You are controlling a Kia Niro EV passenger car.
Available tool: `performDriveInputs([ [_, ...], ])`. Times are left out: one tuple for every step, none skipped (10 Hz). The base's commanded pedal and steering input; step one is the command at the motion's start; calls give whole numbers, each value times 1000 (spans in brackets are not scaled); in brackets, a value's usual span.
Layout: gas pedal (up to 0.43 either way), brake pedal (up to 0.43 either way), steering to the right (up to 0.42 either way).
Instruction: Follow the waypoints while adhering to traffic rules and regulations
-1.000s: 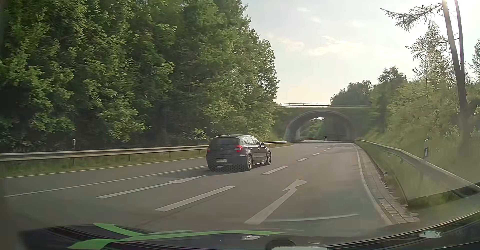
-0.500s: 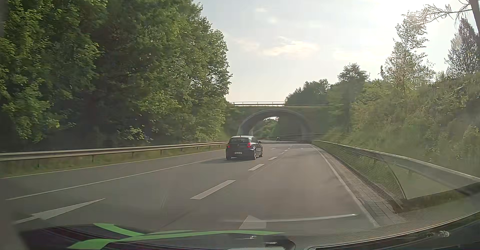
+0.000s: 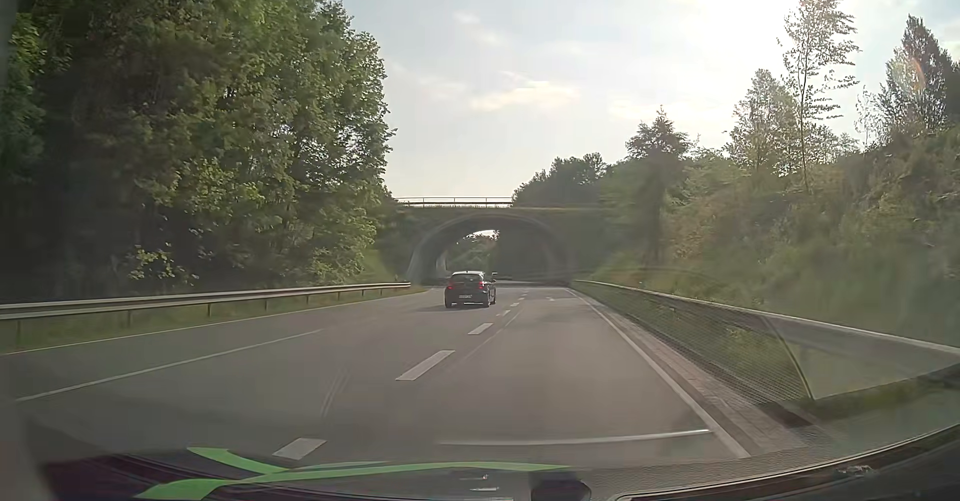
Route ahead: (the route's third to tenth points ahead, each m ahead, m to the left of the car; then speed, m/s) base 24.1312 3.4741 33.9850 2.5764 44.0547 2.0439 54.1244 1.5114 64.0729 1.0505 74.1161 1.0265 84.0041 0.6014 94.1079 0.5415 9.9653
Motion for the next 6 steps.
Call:
performDriveInputs([
  [331,0,35],
  [331,0,35],
  [331,0,36],
  [339,0,36],
  [339,0,32],
  [339,0,29],
])
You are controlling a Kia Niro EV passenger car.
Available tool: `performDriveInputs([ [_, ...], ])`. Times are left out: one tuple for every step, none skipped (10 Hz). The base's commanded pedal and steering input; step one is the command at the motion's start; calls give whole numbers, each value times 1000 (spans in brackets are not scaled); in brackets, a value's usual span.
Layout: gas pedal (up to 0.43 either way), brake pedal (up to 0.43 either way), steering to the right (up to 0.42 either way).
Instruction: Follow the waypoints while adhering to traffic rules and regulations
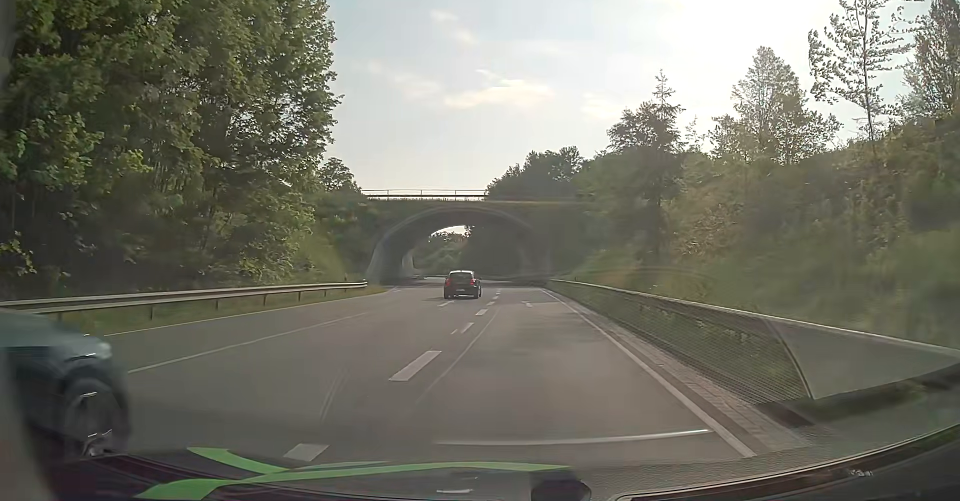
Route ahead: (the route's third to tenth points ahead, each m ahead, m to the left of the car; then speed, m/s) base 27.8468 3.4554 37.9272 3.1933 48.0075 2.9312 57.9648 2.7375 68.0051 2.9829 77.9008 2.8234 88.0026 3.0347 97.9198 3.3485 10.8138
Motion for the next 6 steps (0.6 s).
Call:
performDriveInputs([
  [358,0,24],
  [358,0,20],
  [370,0,19],
  [370,0,19],
  [370,0,18],
  [370,0,16],
])
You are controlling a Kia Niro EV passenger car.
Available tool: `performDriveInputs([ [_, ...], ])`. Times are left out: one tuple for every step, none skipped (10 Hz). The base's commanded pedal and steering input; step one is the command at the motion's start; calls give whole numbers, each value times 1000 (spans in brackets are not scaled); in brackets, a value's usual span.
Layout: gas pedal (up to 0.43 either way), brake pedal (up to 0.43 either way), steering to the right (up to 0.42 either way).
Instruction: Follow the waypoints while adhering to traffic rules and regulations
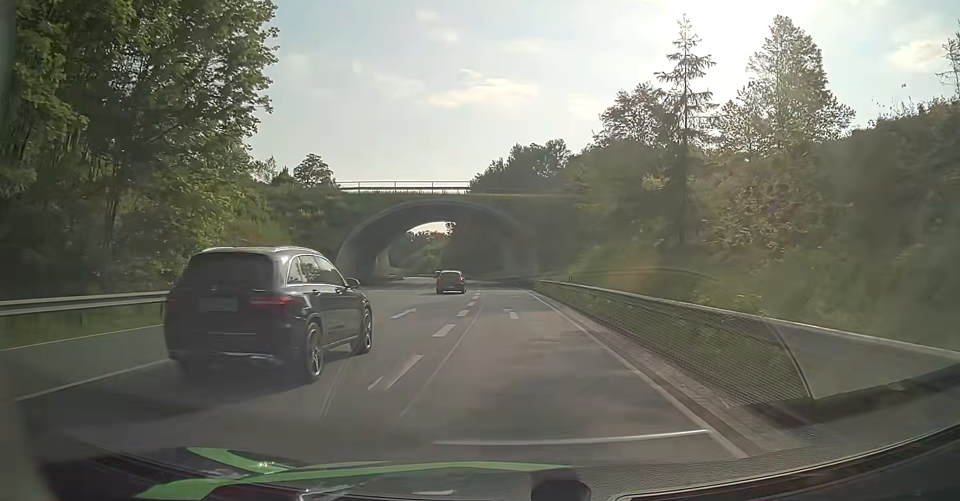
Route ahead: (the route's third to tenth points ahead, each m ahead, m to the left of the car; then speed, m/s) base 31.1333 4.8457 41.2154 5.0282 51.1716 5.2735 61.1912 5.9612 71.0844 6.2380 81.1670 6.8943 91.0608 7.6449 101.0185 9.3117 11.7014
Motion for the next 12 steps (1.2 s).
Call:
performDriveInputs([
  [370,0,13],
  [370,0,7],
  [370,0,0],
  [370,0,-2],
  [370,0,-2],
  [370,0,-2],
  [370,0,-5],
  [370,0,-9],
  [370,0,-17],
  [370,0,-21],
  [370,0,-21],
  [370,0,-21],
])
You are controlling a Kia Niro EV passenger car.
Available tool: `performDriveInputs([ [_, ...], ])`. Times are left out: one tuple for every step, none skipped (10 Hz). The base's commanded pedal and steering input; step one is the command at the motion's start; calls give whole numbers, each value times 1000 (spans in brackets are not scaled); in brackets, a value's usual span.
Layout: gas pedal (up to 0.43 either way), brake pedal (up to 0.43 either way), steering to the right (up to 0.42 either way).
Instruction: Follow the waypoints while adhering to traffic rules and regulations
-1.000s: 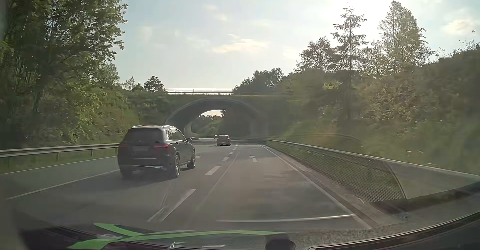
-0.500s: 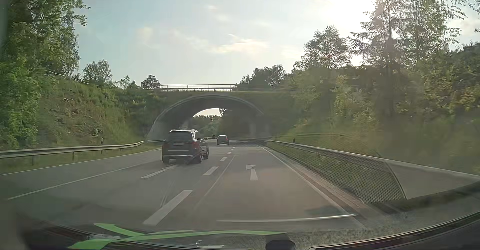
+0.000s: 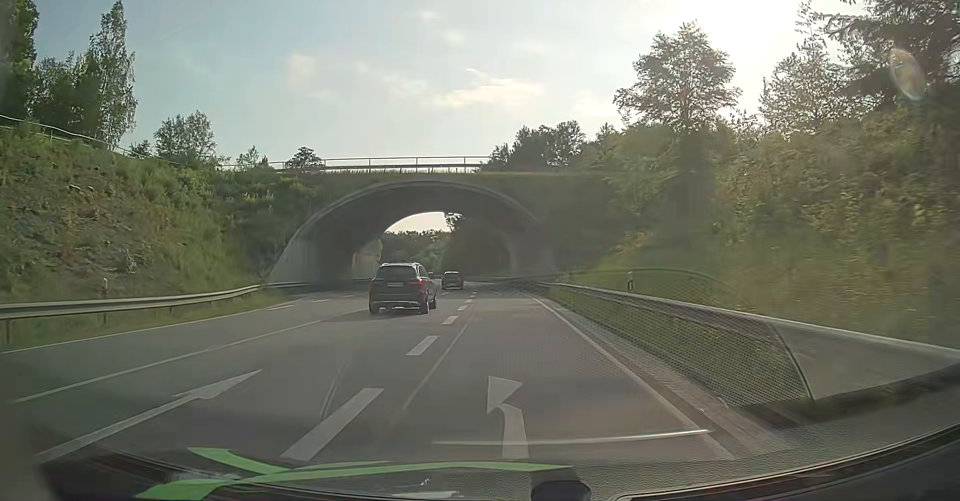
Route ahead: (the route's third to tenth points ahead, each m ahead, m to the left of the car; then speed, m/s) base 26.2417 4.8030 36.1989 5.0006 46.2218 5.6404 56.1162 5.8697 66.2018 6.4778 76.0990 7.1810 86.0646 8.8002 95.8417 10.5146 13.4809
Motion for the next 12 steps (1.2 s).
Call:
performDriveInputs([
  [370,0,-21],
  [370,0,-21],
  [358,0,-21],
  [358,0,-21],
  [358,0,-21],
  [358,0,-21],
  [358,0,-21],
  [358,0,-21],
  [358,0,-22],
  [358,0,-21],
  [358,0,-22],
  [358,0,-21],
])
